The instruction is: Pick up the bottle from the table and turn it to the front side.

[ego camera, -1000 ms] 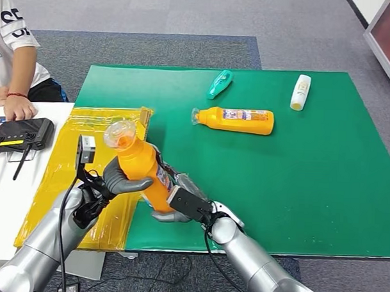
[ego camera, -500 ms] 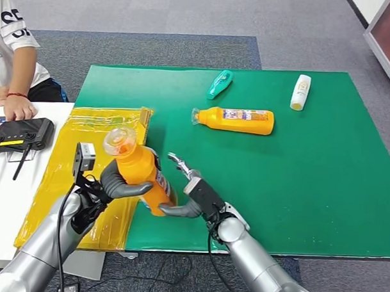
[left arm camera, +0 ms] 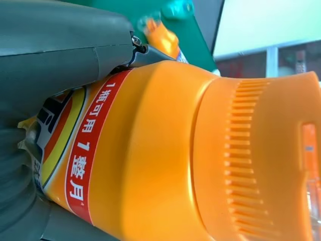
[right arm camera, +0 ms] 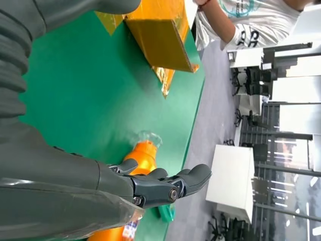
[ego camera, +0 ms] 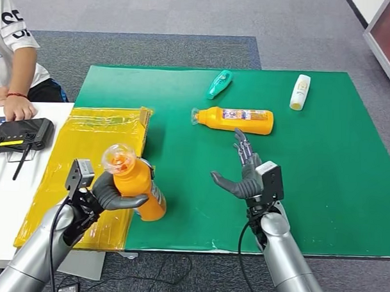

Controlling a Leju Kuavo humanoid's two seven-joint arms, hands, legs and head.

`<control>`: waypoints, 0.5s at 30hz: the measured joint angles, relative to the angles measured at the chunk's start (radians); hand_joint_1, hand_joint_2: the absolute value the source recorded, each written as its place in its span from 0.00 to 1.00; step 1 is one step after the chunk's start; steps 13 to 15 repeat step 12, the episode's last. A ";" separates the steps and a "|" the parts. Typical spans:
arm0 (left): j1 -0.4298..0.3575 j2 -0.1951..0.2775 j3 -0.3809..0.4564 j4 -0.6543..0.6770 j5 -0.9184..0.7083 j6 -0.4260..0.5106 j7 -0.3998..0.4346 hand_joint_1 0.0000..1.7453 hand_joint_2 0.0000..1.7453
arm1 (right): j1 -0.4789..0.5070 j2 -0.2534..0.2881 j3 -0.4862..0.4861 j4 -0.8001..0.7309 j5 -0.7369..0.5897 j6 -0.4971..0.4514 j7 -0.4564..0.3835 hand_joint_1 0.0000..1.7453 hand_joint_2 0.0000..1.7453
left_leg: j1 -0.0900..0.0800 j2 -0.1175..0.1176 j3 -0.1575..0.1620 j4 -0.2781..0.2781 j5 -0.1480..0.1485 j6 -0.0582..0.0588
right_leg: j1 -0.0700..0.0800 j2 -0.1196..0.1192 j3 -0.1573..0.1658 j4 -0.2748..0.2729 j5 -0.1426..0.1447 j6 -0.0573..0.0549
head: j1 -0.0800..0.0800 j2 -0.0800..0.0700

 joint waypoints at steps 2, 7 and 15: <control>-0.002 0.008 -0.001 -0.008 -0.085 0.059 0.013 1.00 1.00 | 0.009 -0.002 -0.013 -0.012 0.004 0.002 0.002 0.00 1.00 | 0.000 0.000 0.000 0.000 0.000 0.000 | 0.000 0.000 0.000 0.000 0.000 0.000 | 0.000 0.000; -0.037 0.037 -0.015 -0.012 -0.307 0.190 0.077 1.00 1.00 | 0.029 -0.005 -0.036 -0.026 0.013 0.001 0.004 0.00 1.00 | 0.000 0.000 0.000 0.000 0.001 -0.001 | 0.000 0.000 0.000 0.000 0.001 -0.001 | 0.000 0.000; -0.108 0.073 -0.048 -0.012 -0.460 0.251 0.158 1.00 1.00 | 0.050 -0.008 -0.058 -0.036 0.033 -0.003 0.006 0.00 1.00 | 0.000 0.000 0.000 0.000 0.001 -0.001 | 0.000 0.000 0.000 0.000 0.001 -0.001 | 0.000 0.000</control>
